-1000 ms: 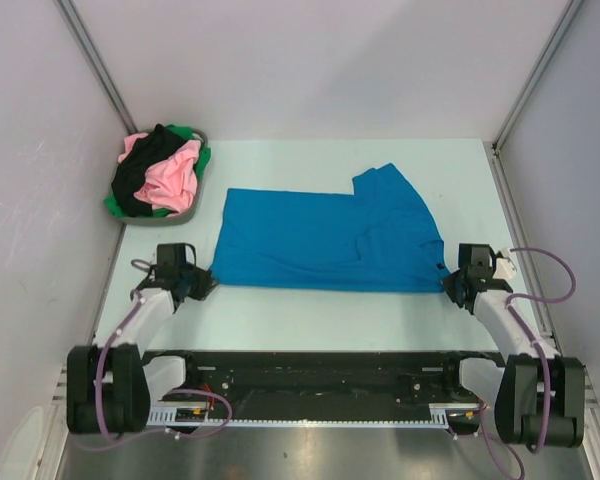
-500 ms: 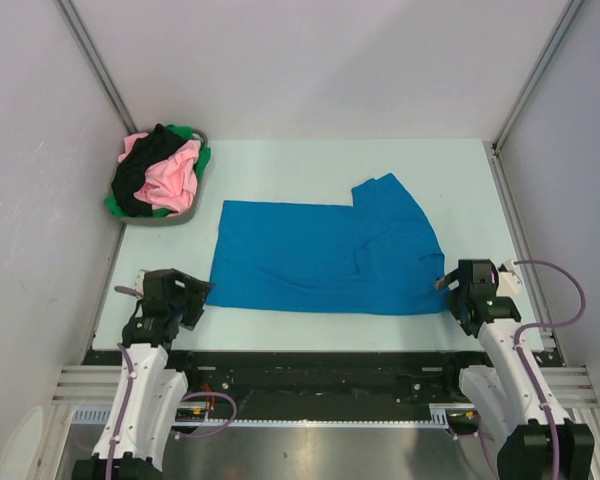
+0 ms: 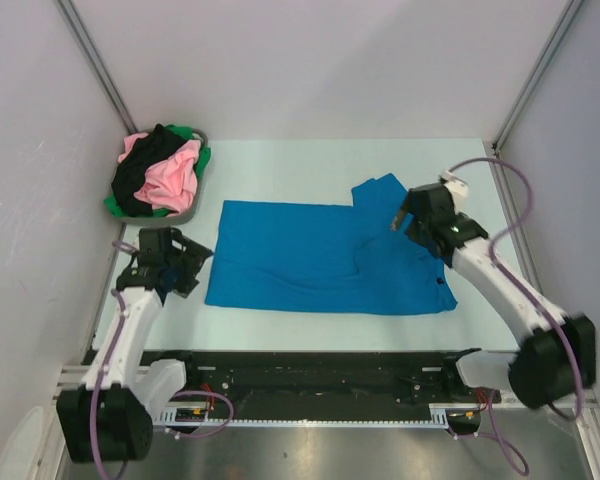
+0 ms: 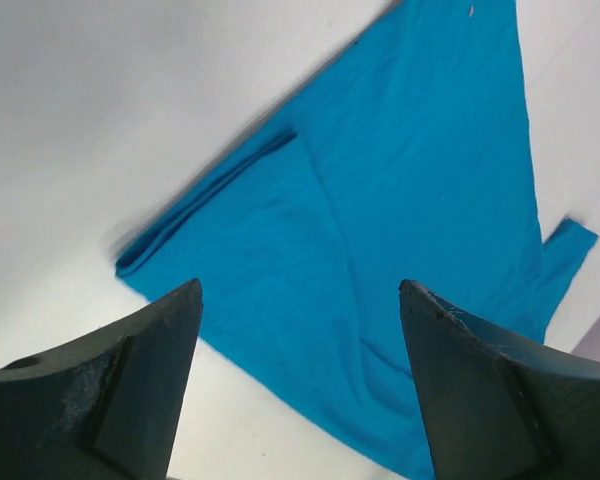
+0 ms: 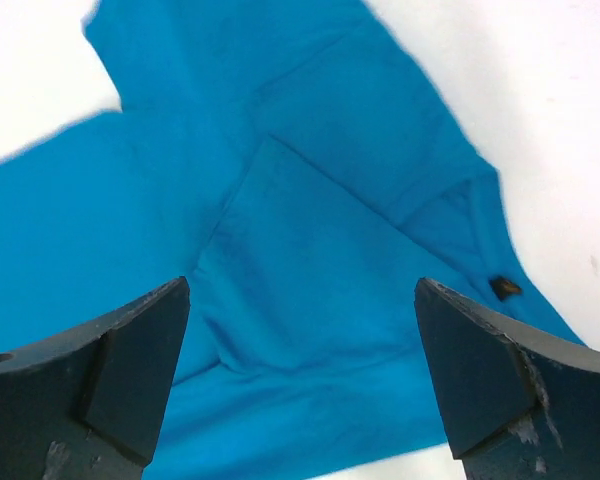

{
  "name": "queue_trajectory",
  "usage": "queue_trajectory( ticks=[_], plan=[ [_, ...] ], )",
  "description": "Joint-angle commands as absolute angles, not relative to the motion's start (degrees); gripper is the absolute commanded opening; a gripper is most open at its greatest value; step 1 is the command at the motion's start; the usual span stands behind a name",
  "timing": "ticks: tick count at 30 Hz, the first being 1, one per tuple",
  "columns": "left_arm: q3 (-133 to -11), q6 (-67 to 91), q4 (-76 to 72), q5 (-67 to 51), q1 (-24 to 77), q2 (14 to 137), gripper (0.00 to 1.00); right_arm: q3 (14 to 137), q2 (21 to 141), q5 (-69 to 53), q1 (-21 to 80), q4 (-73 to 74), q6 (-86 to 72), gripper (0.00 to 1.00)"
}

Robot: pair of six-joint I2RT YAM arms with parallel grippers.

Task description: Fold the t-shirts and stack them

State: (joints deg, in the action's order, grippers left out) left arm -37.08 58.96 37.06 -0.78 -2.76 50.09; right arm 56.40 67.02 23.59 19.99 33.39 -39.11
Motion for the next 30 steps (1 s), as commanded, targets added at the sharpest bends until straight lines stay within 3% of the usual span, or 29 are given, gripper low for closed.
queue_trajectory(
  ticks=[1, 15, 24, 30],
  plan=[
    [-43.4, 56.16, 30.77, -0.18, -3.16, 59.48, 0.84, 62.3, 82.39, 16.44, 20.39, 26.9, -28.74, 0.98],
    [-51.32, 50.98, 21.54, -0.62, -2.29, 78.91, 0.82, 80.32, 107.11, 19.43, 11.62, 19.16, -26.72, 0.96],
    [-72.84, 42.28, 26.36, 1.5, -0.88, 101.93, 0.81, 107.71, 126.99, 3.52, 8.7, 25.57, -21.36, 1.0],
    [-85.51, 38.24, 30.76, 4.74, -0.44, 114.51, 0.78, 112.94, 131.39, -2.28, 7.47, 25.41, -22.41, 1.0]
  ],
)
